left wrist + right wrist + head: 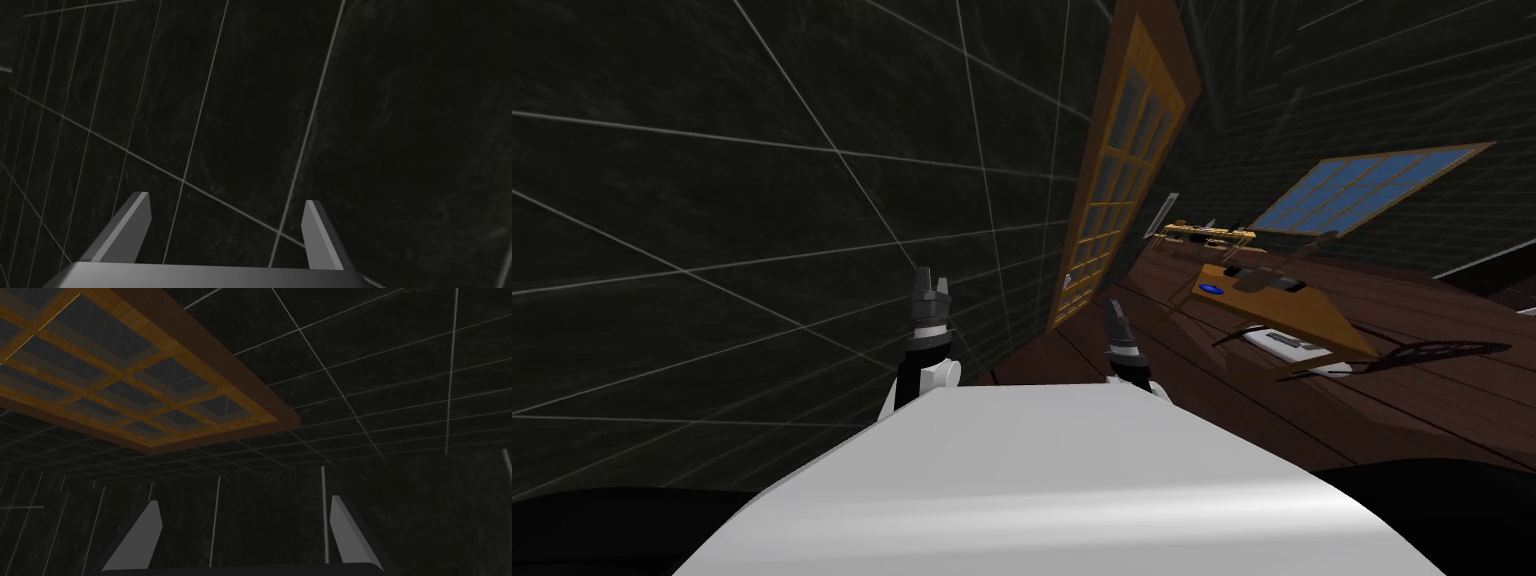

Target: Pull the door open

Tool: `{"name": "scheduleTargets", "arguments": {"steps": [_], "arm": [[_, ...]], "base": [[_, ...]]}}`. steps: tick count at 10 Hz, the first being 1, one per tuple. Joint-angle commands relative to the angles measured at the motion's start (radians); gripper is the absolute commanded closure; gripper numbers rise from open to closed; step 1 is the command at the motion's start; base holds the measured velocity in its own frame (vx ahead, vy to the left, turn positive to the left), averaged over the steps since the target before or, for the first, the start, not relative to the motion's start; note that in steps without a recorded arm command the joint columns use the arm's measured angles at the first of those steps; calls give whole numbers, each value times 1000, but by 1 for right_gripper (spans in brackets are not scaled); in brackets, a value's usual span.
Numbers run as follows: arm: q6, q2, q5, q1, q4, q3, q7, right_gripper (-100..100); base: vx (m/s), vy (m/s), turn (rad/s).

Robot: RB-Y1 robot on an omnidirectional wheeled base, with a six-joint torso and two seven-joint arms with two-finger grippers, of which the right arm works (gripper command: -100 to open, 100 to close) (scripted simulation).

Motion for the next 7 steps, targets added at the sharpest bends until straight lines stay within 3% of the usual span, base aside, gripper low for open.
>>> {"name": "scheduleTargets", "arguments": {"steps": [1,2,7], "arm": [[-12,-4,11,-2,32,-10,22,-100],[-25,-8,25,-5,71,-21,50,-100],[-59,-14,62,-14,171,-49,119,-100]], "base": [[76,-81,101],[97,-122,251],[85,-103,143]]}}
